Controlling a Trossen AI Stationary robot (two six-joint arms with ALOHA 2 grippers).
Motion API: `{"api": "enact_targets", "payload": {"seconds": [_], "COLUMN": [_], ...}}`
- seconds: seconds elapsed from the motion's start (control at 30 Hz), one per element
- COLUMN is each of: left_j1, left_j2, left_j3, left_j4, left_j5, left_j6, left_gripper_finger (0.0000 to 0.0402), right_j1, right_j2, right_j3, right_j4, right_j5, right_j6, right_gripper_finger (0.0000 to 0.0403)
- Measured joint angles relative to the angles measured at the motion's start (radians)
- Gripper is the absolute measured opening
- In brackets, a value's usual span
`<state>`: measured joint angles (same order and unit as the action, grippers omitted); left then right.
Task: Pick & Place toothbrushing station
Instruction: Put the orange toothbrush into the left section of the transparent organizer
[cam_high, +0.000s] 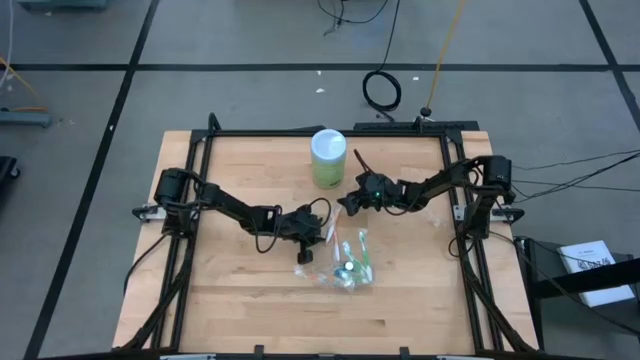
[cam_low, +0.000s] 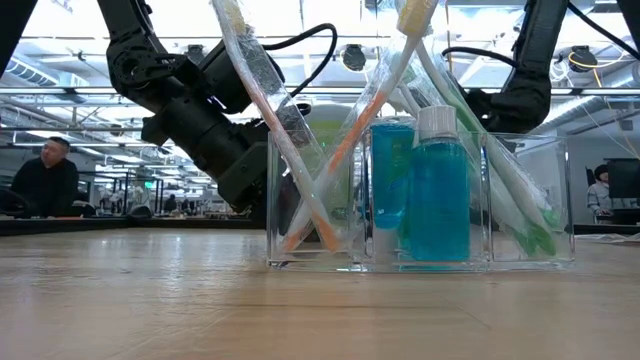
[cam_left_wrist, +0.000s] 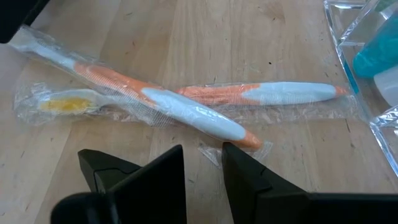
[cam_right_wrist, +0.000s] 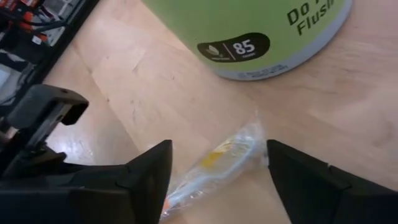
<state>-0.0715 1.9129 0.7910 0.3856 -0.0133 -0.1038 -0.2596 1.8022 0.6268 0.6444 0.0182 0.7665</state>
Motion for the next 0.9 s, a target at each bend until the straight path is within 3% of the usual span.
{"api": "enact_targets", "payload": {"seconds": [0.23,0.6,0.9], "left_j1": [0.000,0.000,-0.005], "left_j2": [0.000,0.000,0.000], "left_j3": [0.000,0.000,0.000], "left_j4": [0.000,0.000,0.034], "left_j5": [-0.006,-0.013,-0.013], "left_j6": [0.001,0.001,-0.007], "left_gripper_finger": [0.0021,0.0021,0.0021], "right_j1": [0.000,-0.001,-0.001], "right_j2": [0.001,0.003,0.004], "right_j3": [0.000,-0.001,-0.004], "right_j4": [0.002,0.070,0.212], "right_j5": [0.005,-0.026,-0.097], "right_j6": [-0.038,-0.129,-0.195], "right_gripper_finger": [0.0177,0.0017,0.0000]}}
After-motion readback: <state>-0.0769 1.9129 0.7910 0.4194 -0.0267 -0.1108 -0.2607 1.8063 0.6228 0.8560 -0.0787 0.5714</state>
